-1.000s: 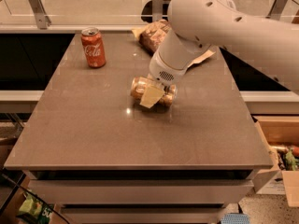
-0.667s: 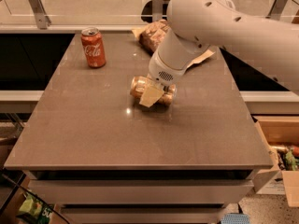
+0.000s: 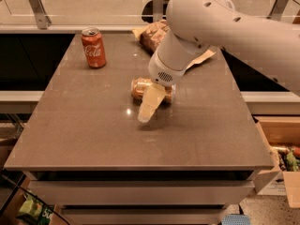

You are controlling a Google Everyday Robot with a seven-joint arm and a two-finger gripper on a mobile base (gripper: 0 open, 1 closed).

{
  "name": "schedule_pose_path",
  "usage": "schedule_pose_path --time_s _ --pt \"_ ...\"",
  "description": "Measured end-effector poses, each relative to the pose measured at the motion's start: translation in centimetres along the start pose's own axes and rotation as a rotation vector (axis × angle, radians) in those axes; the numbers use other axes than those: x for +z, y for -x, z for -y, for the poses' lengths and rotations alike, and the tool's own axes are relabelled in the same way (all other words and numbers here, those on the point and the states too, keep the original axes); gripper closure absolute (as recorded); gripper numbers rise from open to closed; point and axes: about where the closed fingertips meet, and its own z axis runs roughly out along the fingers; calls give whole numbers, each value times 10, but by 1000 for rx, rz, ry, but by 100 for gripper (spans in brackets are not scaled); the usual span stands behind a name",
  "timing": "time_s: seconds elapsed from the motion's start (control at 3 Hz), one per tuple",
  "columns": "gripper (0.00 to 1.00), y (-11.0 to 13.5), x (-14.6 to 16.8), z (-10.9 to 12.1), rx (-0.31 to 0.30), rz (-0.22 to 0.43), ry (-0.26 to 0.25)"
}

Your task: Knock orange can over

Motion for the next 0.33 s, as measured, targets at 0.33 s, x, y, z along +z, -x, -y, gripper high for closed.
schedule_pose_path --time_s 0.33 --pt "0 0 0 0 0 0 0"
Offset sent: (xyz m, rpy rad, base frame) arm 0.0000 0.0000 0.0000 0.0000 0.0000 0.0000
